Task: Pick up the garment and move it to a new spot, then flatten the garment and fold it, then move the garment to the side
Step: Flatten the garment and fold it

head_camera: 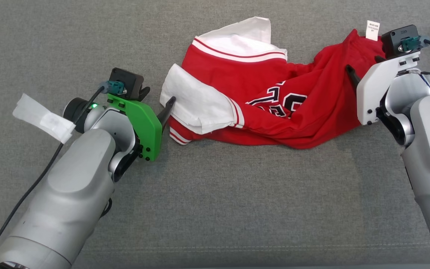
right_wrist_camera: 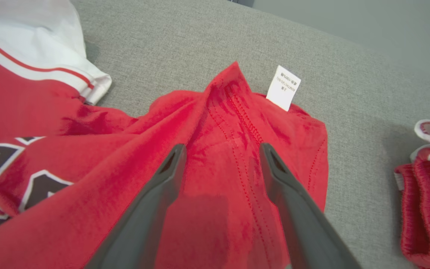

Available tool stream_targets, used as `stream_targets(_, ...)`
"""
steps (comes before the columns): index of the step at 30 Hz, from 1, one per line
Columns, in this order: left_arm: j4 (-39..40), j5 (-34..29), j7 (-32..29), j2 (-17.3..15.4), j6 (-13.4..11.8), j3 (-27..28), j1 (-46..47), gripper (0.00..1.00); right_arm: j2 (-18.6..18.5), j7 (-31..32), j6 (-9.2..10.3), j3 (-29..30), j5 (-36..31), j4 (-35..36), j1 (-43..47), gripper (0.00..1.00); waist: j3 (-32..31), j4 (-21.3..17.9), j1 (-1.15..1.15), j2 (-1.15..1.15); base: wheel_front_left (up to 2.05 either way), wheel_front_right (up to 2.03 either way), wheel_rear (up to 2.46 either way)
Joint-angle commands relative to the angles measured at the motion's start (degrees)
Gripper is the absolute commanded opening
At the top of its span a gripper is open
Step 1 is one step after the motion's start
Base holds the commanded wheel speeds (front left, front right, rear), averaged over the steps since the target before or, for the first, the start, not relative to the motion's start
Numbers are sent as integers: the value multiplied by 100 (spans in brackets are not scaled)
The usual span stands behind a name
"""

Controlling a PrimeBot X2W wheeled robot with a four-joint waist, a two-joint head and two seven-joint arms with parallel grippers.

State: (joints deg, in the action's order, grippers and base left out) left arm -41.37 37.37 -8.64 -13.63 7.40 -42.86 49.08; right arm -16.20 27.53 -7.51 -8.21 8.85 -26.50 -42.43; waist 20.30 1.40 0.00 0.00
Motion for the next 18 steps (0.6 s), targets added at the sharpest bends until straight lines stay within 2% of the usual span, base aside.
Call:
stream_targets(1,-85,54,42,-62,11,-45,139,100,-38,-57,5,-21,13,-35,-66,100,27,-25,0,0,0,0,0)
stream_targets(12,-428,538,113,76,12,-531,496,100,-88,-185,5,-226,98,-297,-371,100,194,-51,0,0,0,0,0)
stream_targets(13,-477,625,116,95,12,-633,547,93,-64,-203,5,-254,111,-342,-407,100,209,-56,0,0,0,0,0)
stream_targets(15,-502,653,139,95,12,-672,581,92,-61,-205,5,-271,112,-362,-418,100,215,-61,0,0,0,0,0)
stream_targets(16,-535,685,160,95,12,-707,610,86,-61,-221,5,-290,113,-384,-436,100,219,-65,0,0,0,0,0)
stream_targets(17,-576,715,165,95,12,-743,633,73,-57,-231,5,-303,119,-396,-457,100,223,-69,0,0,0,0,0)
stream_targets(18,-608,736,182,99,12,-776,660,65,-53,-244,5,-310,125,-410,-474,100,227,-71,0,0,0,0,0)
